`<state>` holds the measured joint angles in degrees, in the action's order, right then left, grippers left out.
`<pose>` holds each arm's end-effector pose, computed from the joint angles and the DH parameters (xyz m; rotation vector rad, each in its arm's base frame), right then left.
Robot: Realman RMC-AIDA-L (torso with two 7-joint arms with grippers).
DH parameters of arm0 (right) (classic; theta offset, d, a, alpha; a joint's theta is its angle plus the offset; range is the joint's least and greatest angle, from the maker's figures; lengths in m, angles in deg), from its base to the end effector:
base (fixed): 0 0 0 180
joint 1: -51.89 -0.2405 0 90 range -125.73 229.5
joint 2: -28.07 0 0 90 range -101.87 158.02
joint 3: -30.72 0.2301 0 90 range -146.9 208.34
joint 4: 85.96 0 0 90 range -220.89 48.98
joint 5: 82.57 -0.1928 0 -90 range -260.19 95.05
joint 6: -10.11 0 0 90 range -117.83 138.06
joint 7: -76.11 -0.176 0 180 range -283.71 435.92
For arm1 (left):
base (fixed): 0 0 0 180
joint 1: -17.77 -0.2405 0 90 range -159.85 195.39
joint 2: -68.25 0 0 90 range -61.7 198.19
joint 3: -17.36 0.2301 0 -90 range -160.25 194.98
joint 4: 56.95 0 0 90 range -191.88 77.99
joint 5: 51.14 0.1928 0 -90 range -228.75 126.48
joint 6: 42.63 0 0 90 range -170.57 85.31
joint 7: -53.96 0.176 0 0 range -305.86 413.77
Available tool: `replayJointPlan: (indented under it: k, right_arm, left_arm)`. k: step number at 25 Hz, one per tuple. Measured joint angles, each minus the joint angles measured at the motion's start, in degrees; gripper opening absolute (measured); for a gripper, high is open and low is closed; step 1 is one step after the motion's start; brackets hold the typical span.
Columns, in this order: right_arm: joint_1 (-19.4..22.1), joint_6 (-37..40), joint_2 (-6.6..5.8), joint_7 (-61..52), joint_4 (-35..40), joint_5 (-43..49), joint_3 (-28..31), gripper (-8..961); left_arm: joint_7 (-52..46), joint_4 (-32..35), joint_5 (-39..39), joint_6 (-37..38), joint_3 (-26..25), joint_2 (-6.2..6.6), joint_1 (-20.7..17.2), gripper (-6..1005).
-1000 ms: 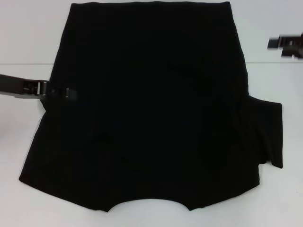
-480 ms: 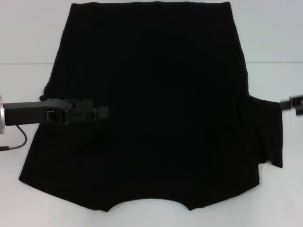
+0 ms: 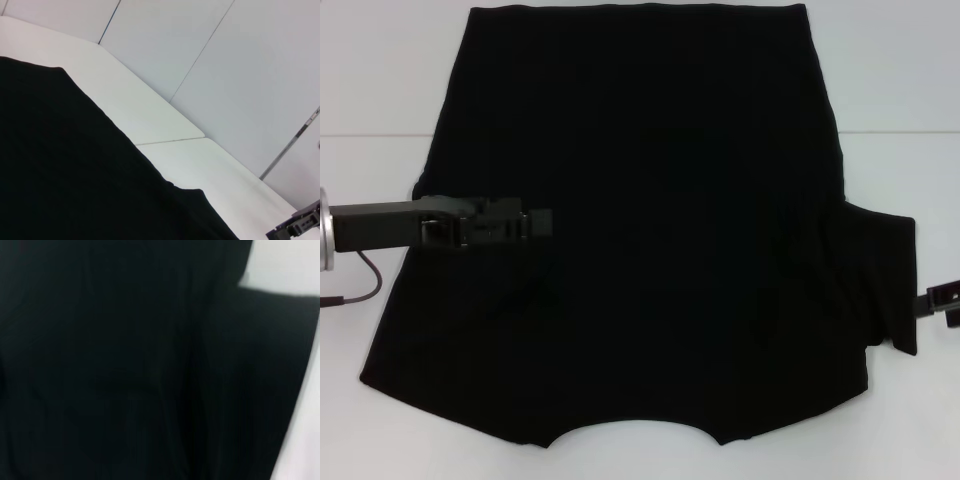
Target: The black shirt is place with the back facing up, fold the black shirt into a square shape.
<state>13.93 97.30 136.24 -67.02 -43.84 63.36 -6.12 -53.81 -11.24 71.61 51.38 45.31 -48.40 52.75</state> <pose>0.2898 0.3467 0.0562 -2.1410 1.8186 0.0494 -0.2139 0.3448 0.0380 -2.5570 -1.1184 -0.7352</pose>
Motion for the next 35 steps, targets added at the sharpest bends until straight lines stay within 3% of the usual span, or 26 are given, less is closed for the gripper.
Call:
replayJointPlan:
  k: [6, 12, 21, 27, 35]
  right_arm:
    - [-1.4, -4.0, 2.43, -1.2, -1.1, 3.9, -0.1, 600]
    - [-3.8, -7.6, 3.71, -2.6, -3.6, 7.2, -0.8, 573]
    - [-5.6, -8.6, 4.47, -4.3, -4.0, 8.5, -1.8, 503]
    - [-5.6, -8.3, 4.39, -4.4, -4.1, 8.5, -3.5, 317]
    - [-5.2, -8.2, 4.28, -4.5, -3.2, 8.5, -3.5, 149]
  left_arm:
    - [0.2, 0.1, -0.1, -0.1, 0.0, -0.23, 0.1, 791]
    - [0.4, 0.0, -0.1, -0.1, 0.0, -0.39, 0.3, 791]
    - [0.2, -0.1, -0.8, -0.7, 0.0, -0.6, -0.1, 790]
    - [0.1, -0.2, -2.3, -0.7, 0.0, -0.6, -0.5, 790]
    - [0.1, -0.2, -2.7, -0.5, -0.2, -0.59, -0.7, 790]
